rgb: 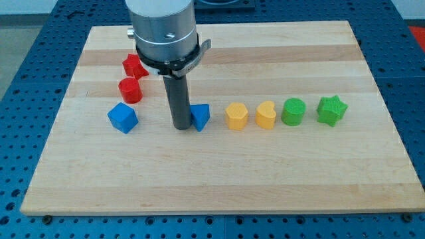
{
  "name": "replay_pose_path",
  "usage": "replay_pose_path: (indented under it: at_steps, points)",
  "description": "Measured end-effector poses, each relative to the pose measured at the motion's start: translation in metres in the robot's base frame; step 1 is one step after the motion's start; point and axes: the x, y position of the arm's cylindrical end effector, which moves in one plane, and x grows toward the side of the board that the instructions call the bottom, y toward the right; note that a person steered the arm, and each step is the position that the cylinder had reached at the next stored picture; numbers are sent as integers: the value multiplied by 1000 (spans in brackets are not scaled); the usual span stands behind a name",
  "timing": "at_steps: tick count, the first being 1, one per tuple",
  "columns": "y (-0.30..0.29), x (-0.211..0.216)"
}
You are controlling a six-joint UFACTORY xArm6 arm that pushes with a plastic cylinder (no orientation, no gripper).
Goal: Push the blue triangle a bit down
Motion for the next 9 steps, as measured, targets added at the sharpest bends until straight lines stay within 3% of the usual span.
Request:
replay_pose_path:
  at_steps: [3, 5, 7, 9]
  points:
    - [14, 0]
    - [9, -41]
    - [-1, 13]
    - [-9, -44]
